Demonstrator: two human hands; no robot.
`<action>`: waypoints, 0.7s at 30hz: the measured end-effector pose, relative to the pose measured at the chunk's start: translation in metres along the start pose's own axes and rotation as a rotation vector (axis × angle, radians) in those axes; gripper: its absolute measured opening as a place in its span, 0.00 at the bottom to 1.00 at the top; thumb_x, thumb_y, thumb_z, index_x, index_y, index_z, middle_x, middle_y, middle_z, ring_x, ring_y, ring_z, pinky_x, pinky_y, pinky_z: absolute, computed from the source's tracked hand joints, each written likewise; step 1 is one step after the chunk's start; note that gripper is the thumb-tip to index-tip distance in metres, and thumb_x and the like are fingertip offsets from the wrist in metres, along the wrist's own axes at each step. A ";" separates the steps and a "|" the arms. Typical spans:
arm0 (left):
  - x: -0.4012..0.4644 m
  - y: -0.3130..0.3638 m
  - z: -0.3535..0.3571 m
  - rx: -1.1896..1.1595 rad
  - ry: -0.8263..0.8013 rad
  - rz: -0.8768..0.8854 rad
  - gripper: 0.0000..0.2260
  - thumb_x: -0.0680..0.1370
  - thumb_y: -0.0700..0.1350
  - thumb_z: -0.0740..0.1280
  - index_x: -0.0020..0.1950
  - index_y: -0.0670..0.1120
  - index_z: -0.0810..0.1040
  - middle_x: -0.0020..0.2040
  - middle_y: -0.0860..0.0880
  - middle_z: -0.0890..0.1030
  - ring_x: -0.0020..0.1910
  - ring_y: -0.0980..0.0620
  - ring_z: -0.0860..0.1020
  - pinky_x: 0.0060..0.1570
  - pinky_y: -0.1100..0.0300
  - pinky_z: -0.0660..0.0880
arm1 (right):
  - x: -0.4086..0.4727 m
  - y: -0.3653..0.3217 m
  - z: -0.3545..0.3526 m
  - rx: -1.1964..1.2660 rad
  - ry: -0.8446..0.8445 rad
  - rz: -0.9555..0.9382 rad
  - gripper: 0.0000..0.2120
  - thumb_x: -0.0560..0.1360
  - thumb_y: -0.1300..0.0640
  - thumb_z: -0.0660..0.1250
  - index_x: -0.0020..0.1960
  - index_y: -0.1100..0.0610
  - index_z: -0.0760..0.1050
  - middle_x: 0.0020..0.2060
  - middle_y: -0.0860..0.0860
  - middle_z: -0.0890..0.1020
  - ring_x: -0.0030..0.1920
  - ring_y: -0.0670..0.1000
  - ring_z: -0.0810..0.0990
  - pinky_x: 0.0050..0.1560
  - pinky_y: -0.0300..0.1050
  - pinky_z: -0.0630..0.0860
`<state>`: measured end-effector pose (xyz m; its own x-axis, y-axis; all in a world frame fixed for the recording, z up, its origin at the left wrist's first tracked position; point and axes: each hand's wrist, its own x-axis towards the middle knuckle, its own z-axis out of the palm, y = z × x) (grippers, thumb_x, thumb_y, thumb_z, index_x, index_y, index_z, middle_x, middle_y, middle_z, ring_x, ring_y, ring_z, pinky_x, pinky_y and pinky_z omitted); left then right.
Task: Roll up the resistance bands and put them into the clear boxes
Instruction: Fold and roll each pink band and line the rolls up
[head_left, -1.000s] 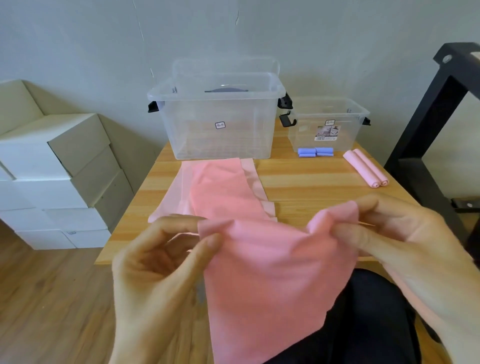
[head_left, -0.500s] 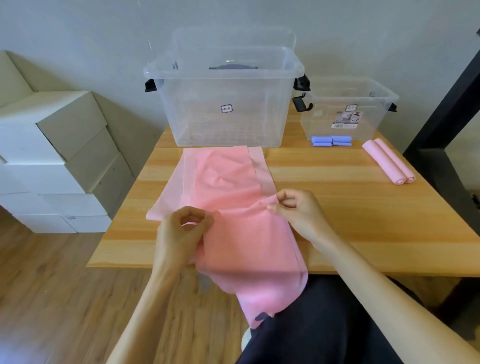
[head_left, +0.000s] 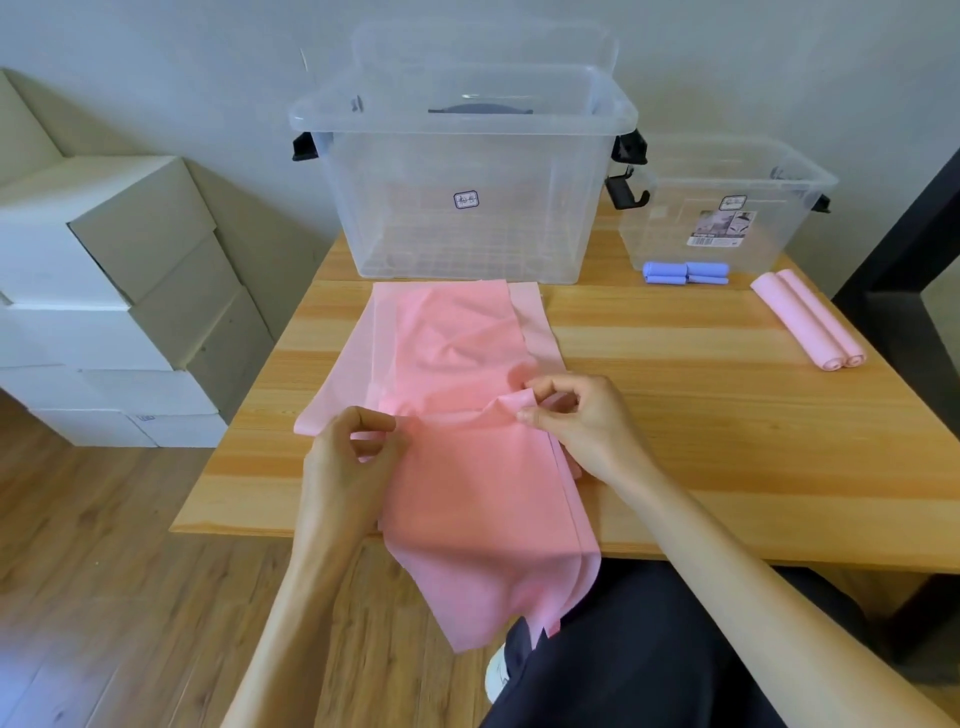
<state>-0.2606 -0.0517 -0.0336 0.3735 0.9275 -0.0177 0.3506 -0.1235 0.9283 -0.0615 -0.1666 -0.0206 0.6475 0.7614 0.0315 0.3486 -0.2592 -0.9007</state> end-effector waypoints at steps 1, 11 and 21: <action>0.000 0.001 0.000 0.007 0.000 0.007 0.04 0.77 0.47 0.71 0.45 0.54 0.78 0.44 0.52 0.81 0.40 0.52 0.80 0.28 0.56 0.76 | 0.000 -0.001 0.001 0.007 -0.001 -0.010 0.09 0.70 0.59 0.77 0.35 0.53 0.78 0.46 0.50 0.84 0.34 0.39 0.73 0.39 0.34 0.70; 0.005 0.003 -0.003 -0.001 0.006 -0.004 0.02 0.78 0.48 0.69 0.46 0.54 0.79 0.45 0.51 0.83 0.42 0.49 0.81 0.29 0.59 0.75 | 0.002 -0.008 -0.001 0.141 -0.024 0.066 0.07 0.70 0.58 0.78 0.43 0.61 0.84 0.36 0.56 0.83 0.33 0.44 0.78 0.32 0.35 0.72; 0.008 0.005 -0.008 -0.026 0.009 -0.002 0.05 0.74 0.44 0.74 0.44 0.46 0.80 0.41 0.49 0.83 0.36 0.51 0.81 0.27 0.54 0.79 | -0.004 -0.009 -0.007 0.362 -0.050 0.063 0.05 0.69 0.65 0.77 0.43 0.64 0.82 0.37 0.54 0.83 0.39 0.48 0.79 0.44 0.40 0.75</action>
<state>-0.2630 -0.0424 -0.0257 0.3648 0.9309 -0.0157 0.3285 -0.1129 0.9377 -0.0623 -0.1714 -0.0095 0.6231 0.7810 -0.0422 0.0407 -0.0863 -0.9954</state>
